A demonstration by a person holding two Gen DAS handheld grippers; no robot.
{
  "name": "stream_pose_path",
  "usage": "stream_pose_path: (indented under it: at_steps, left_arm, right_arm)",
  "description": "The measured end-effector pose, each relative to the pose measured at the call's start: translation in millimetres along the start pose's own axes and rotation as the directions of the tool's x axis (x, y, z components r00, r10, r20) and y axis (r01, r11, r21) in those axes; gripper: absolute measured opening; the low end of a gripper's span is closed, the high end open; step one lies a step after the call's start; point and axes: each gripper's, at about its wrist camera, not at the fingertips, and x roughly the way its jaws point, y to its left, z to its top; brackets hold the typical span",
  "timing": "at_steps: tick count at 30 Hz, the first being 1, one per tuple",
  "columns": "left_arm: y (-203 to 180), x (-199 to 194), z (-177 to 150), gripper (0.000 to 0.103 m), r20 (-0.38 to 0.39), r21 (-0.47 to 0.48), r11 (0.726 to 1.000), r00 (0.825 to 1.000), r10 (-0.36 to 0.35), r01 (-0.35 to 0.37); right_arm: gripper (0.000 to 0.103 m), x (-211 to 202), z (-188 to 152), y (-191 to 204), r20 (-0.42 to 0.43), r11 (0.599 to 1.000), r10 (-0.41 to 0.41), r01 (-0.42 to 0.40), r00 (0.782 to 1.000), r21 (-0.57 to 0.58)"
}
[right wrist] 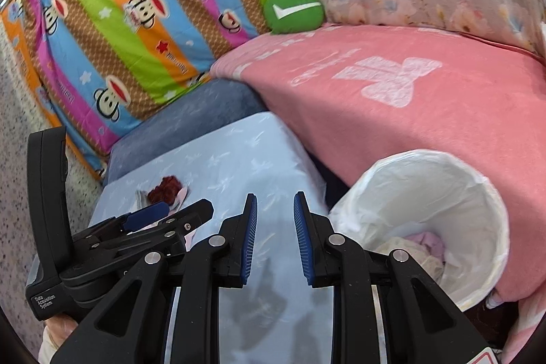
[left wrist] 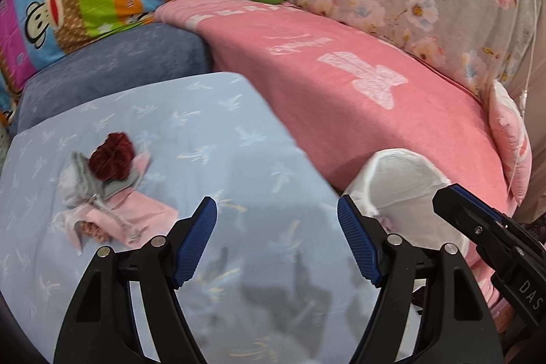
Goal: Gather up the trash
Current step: 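Move both grippers back to the pink items on the table, then grasp the pink-white tissue packet with the left gripper while the right gripper grasps the pink cloth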
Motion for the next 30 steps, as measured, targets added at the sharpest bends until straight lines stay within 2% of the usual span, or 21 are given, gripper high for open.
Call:
stream_pose_path:
  at_steps: [9,13,18,23,26,30]
  left_arm:
    - [83.6,3.5,-19.4,0.070,-0.044,-0.120,0.987,0.994,0.098,-0.103]
    - [119.9,2.3,-26.7,0.070,-0.059,-0.152,0.974,0.985,0.160,-0.167]
    - [157.9,3.0,-33.3,0.070,-0.081,-0.188,0.959,0.976,0.201,-0.213]
    - [187.0,6.1,-40.3,0.070,-0.099,-0.226,0.946,0.972,0.214,-0.231]
    - [197.7,9.3,-43.1,0.070,-0.109,-0.243,0.941,0.971,0.213,-0.234]
    - [205.6,14.6,-43.8,0.070,-0.114,-0.245,0.942,0.972,0.207,-0.229]
  right_arm:
    - [0.023,56.7,-21.4,64.1,-0.114,0.995,0.037,-0.047,0.993,-0.089]
    - [0.023,82.0,-31.2,93.2,-0.162,0.989,0.049,-0.071,0.986,-0.130]
    - [0.023,110.6,-42.0,120.6,-0.215,0.982,0.059,-0.095,0.975,-0.163]
    - [0.023,138.8,-55.9,145.4,-0.271,0.976,0.060,-0.114,0.961,-0.188]
    - [0.032,152.1,-62.4,154.5,-0.291,0.974,0.056,-0.117,0.955,-0.196]
    - [0.034,169.1,-67.8,166.8,-0.320,0.969,0.061,-0.133,0.945,-0.209]
